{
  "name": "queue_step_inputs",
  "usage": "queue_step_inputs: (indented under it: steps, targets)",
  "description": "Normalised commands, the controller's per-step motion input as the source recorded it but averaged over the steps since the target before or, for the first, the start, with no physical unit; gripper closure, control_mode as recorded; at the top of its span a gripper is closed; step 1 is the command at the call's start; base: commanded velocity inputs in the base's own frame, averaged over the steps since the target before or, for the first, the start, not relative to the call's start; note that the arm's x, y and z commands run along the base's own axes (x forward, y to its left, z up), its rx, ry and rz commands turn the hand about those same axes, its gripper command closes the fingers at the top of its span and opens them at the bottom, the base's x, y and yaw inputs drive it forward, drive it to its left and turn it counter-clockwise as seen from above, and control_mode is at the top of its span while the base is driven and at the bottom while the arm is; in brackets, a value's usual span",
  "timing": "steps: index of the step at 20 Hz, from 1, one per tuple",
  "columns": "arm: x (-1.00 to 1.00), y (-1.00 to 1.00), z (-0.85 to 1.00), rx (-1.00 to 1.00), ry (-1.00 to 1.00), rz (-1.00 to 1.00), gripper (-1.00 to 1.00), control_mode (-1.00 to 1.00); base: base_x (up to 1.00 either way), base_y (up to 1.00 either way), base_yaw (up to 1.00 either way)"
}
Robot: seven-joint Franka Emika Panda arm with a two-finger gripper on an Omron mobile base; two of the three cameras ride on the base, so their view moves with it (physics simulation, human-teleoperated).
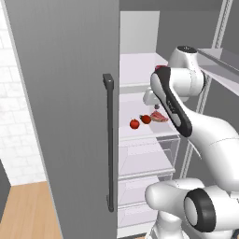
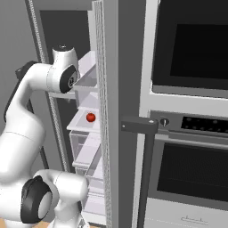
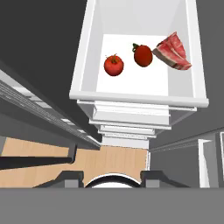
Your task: Place one tomato and one steak in each tupperware on the nearby counter, to pack two identical lunches.
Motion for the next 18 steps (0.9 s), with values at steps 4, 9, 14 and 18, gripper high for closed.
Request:
queue_step_inputs:
  steps: [4,9,14,18]
  targets:
    - [0.0,0.0,-0.09,-0.02,0.0,0.0,-1.0,-1.0,0.0,0.0,0.0]
    - [0.0,0.0,-0.15,-0.06,-0.02,0.0,-1.0,-1.0,0.0,0.0,0.0]
    - [0.0,0.0,-0.21,-0.03,-0.04,0.0,-1.0,-1.0,0.0,0.0,0.0]
    - [0.21,-0.04,-0.34,-0.04,-0.09,-0.01,-1.0,-1.0,0.0,0.0,0.0]
